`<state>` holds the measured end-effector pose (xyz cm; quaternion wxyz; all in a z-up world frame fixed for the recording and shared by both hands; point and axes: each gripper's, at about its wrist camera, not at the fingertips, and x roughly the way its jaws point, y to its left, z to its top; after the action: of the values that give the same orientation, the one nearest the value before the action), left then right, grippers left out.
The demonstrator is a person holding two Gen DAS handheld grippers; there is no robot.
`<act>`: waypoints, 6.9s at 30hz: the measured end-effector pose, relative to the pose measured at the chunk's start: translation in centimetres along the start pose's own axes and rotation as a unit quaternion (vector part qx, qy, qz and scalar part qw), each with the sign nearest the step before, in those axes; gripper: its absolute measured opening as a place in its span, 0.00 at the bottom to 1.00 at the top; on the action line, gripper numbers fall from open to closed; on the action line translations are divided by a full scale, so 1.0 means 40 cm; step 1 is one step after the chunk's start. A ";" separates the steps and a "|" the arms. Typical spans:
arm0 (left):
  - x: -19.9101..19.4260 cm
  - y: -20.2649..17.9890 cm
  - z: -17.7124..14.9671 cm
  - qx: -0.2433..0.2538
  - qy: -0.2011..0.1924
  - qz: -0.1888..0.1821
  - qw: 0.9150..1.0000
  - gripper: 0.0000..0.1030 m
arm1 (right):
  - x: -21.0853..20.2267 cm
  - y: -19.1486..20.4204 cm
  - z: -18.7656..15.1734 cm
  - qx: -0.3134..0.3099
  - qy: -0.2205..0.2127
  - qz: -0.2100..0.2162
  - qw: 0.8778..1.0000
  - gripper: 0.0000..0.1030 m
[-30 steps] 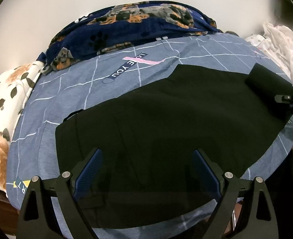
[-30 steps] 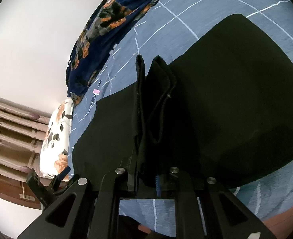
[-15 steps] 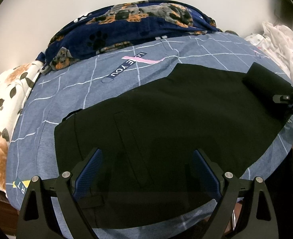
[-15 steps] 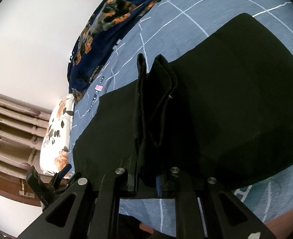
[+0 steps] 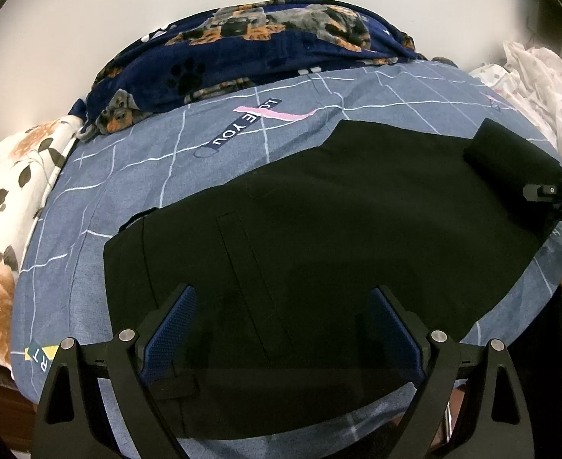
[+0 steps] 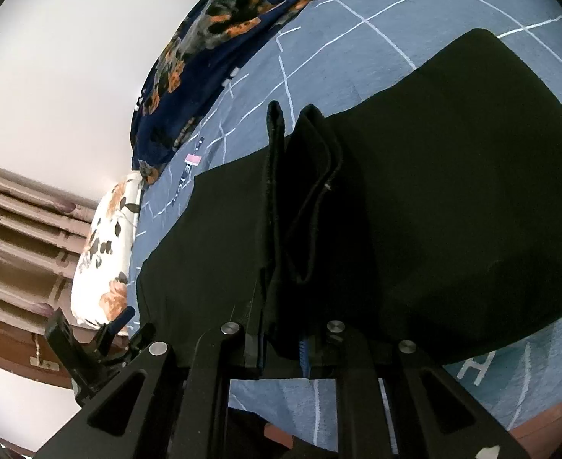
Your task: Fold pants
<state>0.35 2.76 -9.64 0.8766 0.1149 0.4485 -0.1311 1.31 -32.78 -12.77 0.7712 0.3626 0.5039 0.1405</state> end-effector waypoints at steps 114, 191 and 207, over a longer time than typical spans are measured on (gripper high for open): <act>0.150 -0.440 0.215 0.076 -0.032 -0.174 0.981 0.89 | -0.205 -0.401 0.012 0.049 -0.074 0.089 0.992 0.00; -0.002 0.464 -0.113 -0.305 0.064 -0.278 0.909 0.84 | 0.059 0.063 -0.041 -0.024 0.056 0.108 0.992 0.54; -0.054 0.405 -0.182 -0.303 0.106 -0.296 0.900 0.83 | 0.071 0.099 -0.050 -0.049 0.066 0.116 0.990 0.58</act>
<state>-0.98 20.57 -10.68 0.7370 -0.2807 0.5705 -0.2291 1.44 -27.51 -12.37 0.7317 0.3706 0.5004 0.2771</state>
